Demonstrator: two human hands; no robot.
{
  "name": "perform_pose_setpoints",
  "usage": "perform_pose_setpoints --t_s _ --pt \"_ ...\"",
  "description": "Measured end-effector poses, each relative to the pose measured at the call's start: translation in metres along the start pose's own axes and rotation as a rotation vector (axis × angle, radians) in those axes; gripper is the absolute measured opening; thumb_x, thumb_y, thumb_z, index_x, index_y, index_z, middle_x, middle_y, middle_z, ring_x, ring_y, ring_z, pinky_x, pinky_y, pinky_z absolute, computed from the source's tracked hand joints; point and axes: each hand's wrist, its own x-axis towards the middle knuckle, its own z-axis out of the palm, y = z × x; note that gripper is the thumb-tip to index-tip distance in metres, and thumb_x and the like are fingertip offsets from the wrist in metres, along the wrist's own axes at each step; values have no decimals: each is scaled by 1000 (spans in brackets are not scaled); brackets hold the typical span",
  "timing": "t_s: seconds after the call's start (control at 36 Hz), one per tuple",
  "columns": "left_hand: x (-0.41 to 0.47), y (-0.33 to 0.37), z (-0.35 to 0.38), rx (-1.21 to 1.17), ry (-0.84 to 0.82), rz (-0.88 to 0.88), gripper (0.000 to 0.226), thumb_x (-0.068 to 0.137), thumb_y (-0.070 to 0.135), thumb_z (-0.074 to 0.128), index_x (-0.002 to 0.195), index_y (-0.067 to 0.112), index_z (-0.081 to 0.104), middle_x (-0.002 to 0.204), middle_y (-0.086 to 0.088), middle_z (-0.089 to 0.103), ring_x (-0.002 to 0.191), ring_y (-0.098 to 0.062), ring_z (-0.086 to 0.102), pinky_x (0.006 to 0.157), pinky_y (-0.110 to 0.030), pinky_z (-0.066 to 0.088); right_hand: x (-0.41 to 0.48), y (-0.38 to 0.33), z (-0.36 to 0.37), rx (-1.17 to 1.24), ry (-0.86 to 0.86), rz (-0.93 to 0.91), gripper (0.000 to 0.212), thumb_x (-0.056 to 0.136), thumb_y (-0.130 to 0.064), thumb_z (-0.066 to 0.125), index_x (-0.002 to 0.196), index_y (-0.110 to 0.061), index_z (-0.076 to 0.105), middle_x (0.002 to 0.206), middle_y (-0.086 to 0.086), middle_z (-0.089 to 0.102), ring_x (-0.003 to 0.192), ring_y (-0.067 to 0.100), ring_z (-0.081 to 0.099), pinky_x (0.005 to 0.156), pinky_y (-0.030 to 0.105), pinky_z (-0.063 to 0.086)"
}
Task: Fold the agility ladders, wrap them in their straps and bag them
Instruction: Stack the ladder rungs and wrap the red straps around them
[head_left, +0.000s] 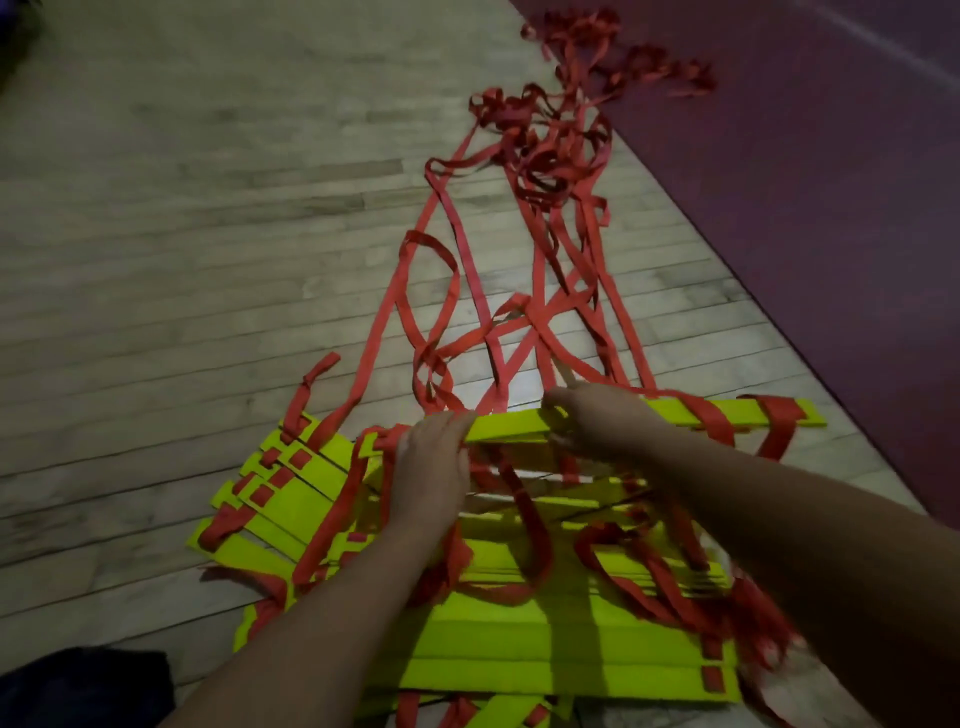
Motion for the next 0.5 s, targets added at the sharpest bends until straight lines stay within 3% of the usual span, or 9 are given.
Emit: perform_pose_setpoints --t_s 0.08,0.19,0.25,0.31,0.36,0.42,0.44,0.5 --pt "9 -2 -31 -169 107 -60 42 86 -2 64 127 7 66 126 -14 66 120 -32 58 108 -36 38 -11 1 -38 46 23 3 40 98 -38 60 134 -21 56 128 8 63 112 28 60 79 32 46" --pt "16 8 -89 -140 183 -89 36 89 -2 59 123 8 68 123 -15 66 117 -34 57 101 -36 40 -35 6 -79 73 110 37 38 101 -36 57 132 -15 60 124 11 66 109 30 61 79 33 47" --pt "16 11 -117 -165 246 -255 34 92 0 56 123 6 68 122 -17 67 116 -35 58 96 -36 43 -51 10 -96 126 164 72 37 101 -36 58 129 -13 63 120 13 67 106 31 62 78 33 46" --pt "18 6 -140 -180 251 -473 27 94 9 59 118 5 69 120 -20 68 113 -38 61 91 -38 46 -68 12 -113 173 212 97 34 101 -36 58 122 -12 67 108 11 70 90 26 62 68 30 39" --pt "16 3 -160 -174 95 -631 24 92 16 62 109 0 68 112 -23 69 100 -39 65 82 -34 53 -86 10 -130 222 251 113 31 100 -37 58 116 -12 70 89 3 65 73 17 56 58 29 34" --pt "10 8 -175 -208 -102 -700 48 78 26 72 116 0 59 112 -15 68 92 -33 66 74 -25 55 -102 4 -148 269 282 115 31 101 -37 58 108 -11 73 75 -1 60 66 15 53 54 28 35" --pt "8 12 -181 -226 -144 -696 73 67 36 75 128 3 52 117 -14 67 99 -32 66 79 -26 55 -111 0 -158 285 295 107 32 101 -37 58 102 -9 73 69 -2 58 62 13 52 53 28 36" --pt "8 20 -190 -257 -113 -606 103 57 53 76 142 6 40 129 -21 62 114 -35 63 94 -39 53 -127 -12 -177 339 297 70 36 102 -35 57 94 -4 73 65 0 58 57 12 50 54 28 37"
